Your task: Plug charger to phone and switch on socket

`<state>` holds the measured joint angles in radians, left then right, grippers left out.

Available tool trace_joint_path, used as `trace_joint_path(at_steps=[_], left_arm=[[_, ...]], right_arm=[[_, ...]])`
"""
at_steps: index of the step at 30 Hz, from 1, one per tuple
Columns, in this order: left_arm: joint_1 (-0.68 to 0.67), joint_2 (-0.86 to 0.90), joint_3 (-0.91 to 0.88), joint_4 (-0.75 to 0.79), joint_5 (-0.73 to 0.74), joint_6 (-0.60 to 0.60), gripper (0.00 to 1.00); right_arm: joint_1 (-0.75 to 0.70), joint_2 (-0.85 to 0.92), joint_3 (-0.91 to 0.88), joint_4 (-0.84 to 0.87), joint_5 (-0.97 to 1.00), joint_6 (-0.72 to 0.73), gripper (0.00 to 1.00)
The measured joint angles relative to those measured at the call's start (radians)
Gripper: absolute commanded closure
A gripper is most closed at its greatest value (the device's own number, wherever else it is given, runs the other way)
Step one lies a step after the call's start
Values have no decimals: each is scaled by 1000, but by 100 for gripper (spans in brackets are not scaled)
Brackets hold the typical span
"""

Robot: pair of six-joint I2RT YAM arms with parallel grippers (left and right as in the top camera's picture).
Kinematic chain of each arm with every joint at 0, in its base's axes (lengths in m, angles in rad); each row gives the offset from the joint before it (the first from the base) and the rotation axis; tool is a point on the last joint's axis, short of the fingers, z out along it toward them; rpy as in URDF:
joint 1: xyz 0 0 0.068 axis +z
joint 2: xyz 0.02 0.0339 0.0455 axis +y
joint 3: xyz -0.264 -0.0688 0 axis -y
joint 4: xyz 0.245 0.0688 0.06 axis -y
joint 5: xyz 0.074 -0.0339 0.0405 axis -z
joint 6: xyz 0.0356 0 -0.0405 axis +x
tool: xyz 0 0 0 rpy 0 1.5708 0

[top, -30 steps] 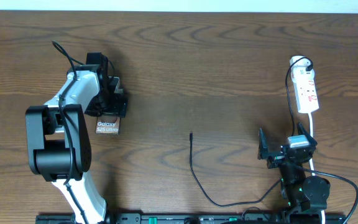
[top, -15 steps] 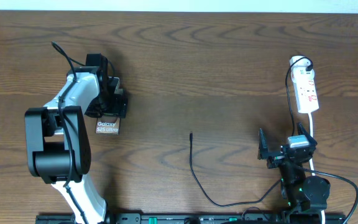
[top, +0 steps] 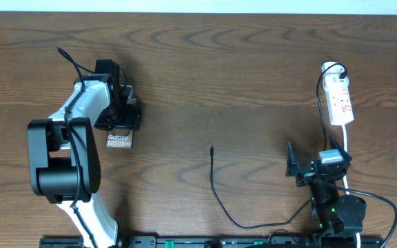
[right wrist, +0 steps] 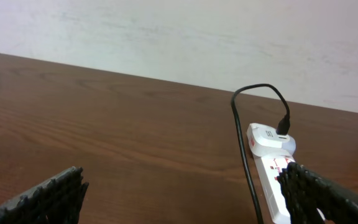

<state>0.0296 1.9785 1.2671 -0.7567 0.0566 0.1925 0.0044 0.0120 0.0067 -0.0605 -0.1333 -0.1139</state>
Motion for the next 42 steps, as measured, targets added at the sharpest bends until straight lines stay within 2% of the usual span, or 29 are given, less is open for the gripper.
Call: trace_joint_path(at_steps=[6, 34, 39, 42], left_arm=[[0, 0, 0, 1, 0, 0, 19], [0, 0, 0, 1, 0, 0, 21], [0, 0, 0, 1, 0, 0, 22], [0, 0, 0, 1, 0, 1, 27]], right_arm=[[0, 0, 0, 0, 0, 0, 1], [0, 0, 0, 0, 0, 0, 1], [0, 0, 0, 0, 0, 0, 1], [0, 0, 0, 0, 0, 0, 1]])
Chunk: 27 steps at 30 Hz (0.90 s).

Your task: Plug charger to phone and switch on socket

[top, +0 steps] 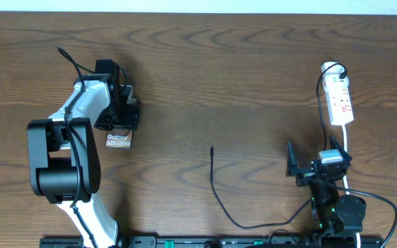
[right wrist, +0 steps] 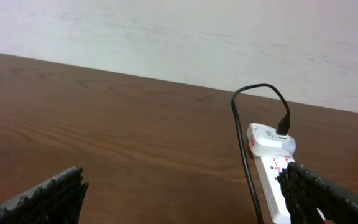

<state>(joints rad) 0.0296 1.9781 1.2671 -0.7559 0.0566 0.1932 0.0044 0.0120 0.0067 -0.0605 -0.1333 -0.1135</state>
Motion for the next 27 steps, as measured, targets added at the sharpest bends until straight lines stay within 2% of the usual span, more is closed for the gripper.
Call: trace_joint_path(at_steps=[27], left_arm=[[0, -2, 0, 0, 0, 0, 29]], right_arm=[[0, 0, 0, 0, 0, 0, 1]])
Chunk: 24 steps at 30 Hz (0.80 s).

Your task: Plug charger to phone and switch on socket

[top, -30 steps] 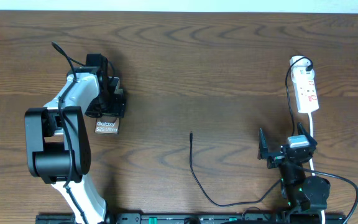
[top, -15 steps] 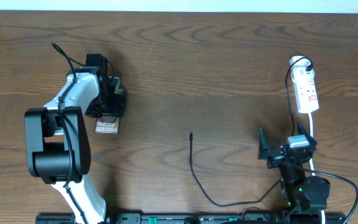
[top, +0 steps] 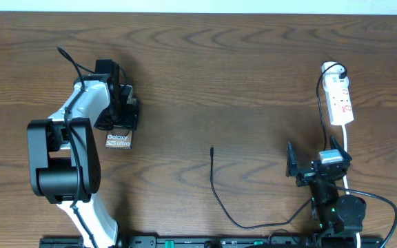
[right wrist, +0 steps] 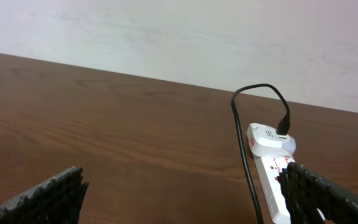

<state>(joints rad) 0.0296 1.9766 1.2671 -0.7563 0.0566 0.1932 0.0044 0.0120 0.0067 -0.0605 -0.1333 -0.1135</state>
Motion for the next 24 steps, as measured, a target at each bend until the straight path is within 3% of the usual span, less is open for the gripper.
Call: trace_joint_path(at_steps=[18, 24], left_arm=[[0, 0, 0, 0, 0, 0, 35], [0, 0, 0, 0, 0, 0, 46]], right_arm=[[0, 0, 0, 0, 0, 0, 1], [0, 0, 0, 0, 0, 0, 1]])
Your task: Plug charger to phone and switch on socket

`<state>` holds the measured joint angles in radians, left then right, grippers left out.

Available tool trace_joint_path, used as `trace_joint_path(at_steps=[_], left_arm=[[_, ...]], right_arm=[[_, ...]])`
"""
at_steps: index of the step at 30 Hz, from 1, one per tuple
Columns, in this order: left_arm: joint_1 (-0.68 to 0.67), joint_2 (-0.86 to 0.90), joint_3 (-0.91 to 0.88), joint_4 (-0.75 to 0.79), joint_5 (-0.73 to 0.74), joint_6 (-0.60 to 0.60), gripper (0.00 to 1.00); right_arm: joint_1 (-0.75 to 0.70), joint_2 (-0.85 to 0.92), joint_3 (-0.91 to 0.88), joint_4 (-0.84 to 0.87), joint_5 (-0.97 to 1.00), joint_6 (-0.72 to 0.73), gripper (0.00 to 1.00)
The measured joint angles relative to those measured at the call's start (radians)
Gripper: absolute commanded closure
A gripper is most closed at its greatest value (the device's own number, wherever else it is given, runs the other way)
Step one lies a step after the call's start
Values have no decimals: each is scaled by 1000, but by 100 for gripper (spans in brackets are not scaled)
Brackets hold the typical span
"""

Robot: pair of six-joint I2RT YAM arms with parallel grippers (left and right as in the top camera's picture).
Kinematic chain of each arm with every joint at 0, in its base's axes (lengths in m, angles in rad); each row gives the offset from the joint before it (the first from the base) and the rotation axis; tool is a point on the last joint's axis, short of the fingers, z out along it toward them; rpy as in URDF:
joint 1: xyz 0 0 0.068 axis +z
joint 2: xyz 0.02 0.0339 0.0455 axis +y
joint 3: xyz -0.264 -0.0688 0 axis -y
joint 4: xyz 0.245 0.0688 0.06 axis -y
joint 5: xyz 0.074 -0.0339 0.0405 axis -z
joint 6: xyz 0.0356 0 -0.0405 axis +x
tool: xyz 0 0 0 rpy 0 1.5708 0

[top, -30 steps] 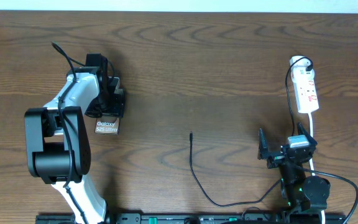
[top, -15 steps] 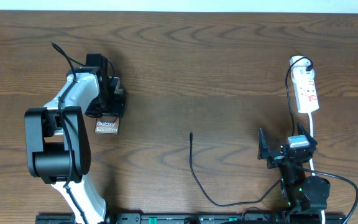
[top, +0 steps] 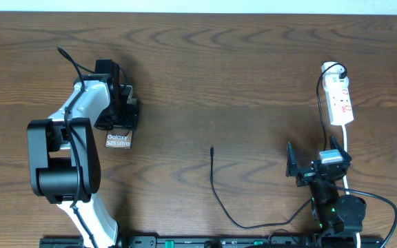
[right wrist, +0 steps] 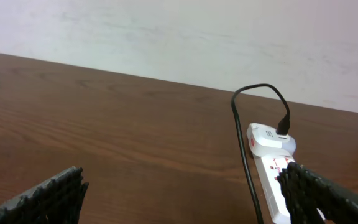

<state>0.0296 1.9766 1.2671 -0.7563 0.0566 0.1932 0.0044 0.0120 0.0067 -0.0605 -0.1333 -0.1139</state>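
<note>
The phone [top: 118, 140], dark with a white "Galaxy S25 Ultra" label, lies at the left of the table. My left gripper [top: 120, 114] sits over its far end, fingers on either side, shut on it. The black charger cable has its free plug end [top: 212, 148] lying mid-table and loops back toward the near edge. The white power strip [top: 340, 96] [right wrist: 271, 180] lies at the far right with the white charger adapter [right wrist: 270, 138] plugged into it. My right gripper [top: 316, 161] [right wrist: 179, 199] rests wide open just short of the strip, holding nothing.
A black lead [right wrist: 243, 155] runs from the adapter along the strip's left side toward my right arm. The arm bases stand at the table's near edge. A pale wall [right wrist: 179, 37] backs the table's far edge.
At the oldest moment my left gripper was on the phone's far end and my right gripper stood open near the strip. By the second moment the phone and left gripper sat a touch further left. Nothing has moved since.
</note>
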Motion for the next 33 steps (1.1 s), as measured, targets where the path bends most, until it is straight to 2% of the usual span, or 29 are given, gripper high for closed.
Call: trace_joint_path(at_steps=[7, 11, 12, 29, 33], left_arm=[[0, 0, 0, 0, 0, 0, 63], [0, 0, 0, 0, 0, 0, 81], [0, 0, 0, 0, 0, 0, 91], [0, -2, 9, -17, 1, 0, 92], [0, -49, 9, -28, 8, 0, 92]], right_arm=[[0, 0, 0, 0, 0, 0, 1], [0, 0, 0, 0, 0, 0, 1], [0, 0, 0, 0, 0, 0, 1], [0, 0, 0, 0, 0, 0, 1], [0, 0, 0, 0, 0, 0, 1]])
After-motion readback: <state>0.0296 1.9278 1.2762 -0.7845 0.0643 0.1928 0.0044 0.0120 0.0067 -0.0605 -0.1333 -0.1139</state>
